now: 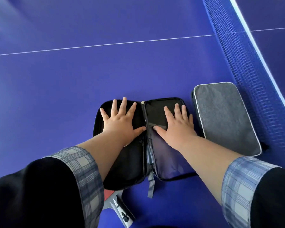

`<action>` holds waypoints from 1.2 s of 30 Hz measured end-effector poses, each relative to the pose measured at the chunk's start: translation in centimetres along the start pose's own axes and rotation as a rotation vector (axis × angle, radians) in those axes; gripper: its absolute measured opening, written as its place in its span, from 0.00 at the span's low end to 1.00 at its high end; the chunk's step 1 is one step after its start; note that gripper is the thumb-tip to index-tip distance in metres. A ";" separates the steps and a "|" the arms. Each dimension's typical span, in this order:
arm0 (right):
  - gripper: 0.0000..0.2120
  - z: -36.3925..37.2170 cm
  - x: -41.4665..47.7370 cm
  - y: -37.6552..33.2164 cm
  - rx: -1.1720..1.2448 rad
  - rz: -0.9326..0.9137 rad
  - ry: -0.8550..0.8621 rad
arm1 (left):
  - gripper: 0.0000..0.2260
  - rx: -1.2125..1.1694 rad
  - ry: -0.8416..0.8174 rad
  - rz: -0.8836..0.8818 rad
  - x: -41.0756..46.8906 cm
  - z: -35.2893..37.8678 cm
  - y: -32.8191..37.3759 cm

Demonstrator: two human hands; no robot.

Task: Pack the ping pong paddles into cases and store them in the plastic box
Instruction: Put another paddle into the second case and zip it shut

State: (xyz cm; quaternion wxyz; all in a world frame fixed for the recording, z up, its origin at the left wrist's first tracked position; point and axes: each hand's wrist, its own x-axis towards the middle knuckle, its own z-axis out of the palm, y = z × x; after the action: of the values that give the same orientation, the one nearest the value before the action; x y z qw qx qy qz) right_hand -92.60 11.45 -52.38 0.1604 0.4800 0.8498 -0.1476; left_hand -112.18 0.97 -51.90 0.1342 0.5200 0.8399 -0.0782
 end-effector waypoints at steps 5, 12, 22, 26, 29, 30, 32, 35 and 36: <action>0.45 -0.1 0.1 -0.1 0.023 0.011 -0.009 | 0.45 -0.058 -0.058 0.008 -0.1 0.0 -0.1; 0.40 -1.9 -2.4 -1.2 0.091 -0.041 0.036 | 0.34 -0.162 0.037 0.123 -3.1 -2.4 -2.0; 0.35 1.1 -12.0 -3.9 0.174 -0.090 -0.121 | 0.34 -0.422 0.081 -0.151 -14.4 0.2 -5.3; 0.35 0.4 -13.5 -5.3 0.188 -0.073 -0.044 | 0.32 -0.553 0.071 -0.168 -15.6 -0.5 -6.2; 0.26 -0.8 -15.7 -7.0 0.235 -0.091 0.146 | 0.28 -0.673 0.066 -0.239 -16.0 -1.6 -8.4; 0.21 -1.0 -16.9 -7.7 0.238 -0.093 0.160 | 0.27 -0.696 0.052 -0.285 -16.3 -1.8 -9.3; 0.14 -0.4 -19.4 -9.2 0.192 -0.093 0.020 | 0.25 -0.748 0.033 -0.386 -17.3 -1.9 -10.7; 0.22 1.9 -22.5 -10.9 0.112 -0.103 -0.276 | 0.23 -0.853 0.054 -0.488 -19.7 -1.0 -11.1; 0.25 2.6 -23.0 -11.3 0.087 -0.111 -0.309 | 0.22 -0.886 0.065 -0.510 -20.6 -0.6 -10.8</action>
State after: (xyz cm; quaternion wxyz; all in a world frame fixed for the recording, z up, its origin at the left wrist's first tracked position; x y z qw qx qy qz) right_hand -90.79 -12.86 -44.10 0.2600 0.4103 0.8330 -0.2650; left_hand -113.19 -21.27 -45.08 0.2921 0.1938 0.8963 0.2716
